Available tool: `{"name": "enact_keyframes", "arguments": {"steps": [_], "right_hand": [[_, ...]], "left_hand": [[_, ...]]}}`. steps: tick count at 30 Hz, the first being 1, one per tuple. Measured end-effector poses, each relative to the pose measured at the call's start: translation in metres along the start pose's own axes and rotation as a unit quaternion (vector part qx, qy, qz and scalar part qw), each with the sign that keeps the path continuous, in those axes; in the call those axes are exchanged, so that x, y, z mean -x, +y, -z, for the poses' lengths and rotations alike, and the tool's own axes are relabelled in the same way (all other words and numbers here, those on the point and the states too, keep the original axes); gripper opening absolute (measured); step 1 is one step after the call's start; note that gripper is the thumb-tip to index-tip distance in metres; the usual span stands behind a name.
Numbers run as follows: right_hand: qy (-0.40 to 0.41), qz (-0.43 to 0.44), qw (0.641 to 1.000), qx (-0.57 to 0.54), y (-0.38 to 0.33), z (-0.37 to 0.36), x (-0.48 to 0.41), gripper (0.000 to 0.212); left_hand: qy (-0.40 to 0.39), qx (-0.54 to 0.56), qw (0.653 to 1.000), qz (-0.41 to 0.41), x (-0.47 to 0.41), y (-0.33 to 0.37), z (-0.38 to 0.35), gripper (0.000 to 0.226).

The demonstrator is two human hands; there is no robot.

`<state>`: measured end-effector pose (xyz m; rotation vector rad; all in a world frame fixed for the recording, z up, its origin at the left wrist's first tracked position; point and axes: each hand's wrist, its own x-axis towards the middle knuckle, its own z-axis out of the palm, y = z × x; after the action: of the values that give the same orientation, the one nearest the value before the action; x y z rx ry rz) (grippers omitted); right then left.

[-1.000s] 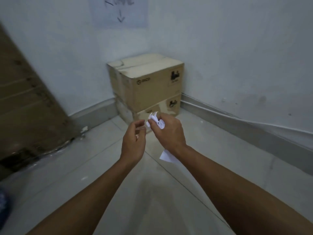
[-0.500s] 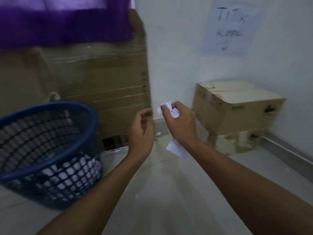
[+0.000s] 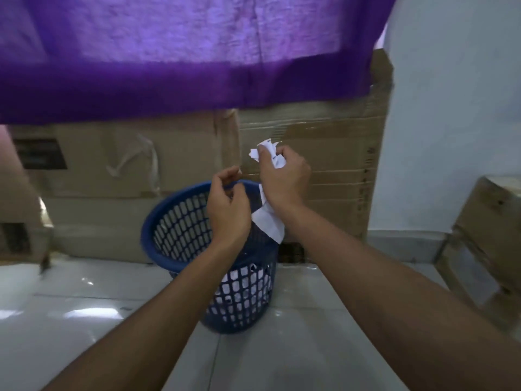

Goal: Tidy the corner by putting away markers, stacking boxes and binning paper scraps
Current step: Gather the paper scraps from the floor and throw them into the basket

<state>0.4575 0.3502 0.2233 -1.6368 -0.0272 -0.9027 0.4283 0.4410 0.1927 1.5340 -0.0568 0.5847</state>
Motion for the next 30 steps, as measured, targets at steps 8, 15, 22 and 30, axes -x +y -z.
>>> {"name": "enact_keyframes", "arguments": {"steps": [8, 15, 22, 30], "right_hand": [[-0.111, -0.093, 0.989, 0.01, 0.005, -0.049, 0.007, 0.044], [-0.219, -0.136, 0.962, 0.088, 0.02, -0.025, 0.018, 0.038], [-0.178, -0.13, 0.972, 0.079, 0.028, 0.015, 0.015, 0.016], [-0.065, -0.083, 0.977, 0.185, 0.049, 0.102, 0.014, 0.033]], "left_hand": [[0.069, -0.054, 0.996, -0.014, -0.014, 0.005, 0.046, 0.021], [0.062, -0.095, 0.993, 0.014, -0.013, -0.005, 0.048, 0.02], [0.006, -0.097, 0.995, 0.01, 0.001, -0.006, 0.014, 0.018], [-0.069, -0.068, 0.995, -0.007, 0.032, -0.003, -0.047, 0.017]]}}
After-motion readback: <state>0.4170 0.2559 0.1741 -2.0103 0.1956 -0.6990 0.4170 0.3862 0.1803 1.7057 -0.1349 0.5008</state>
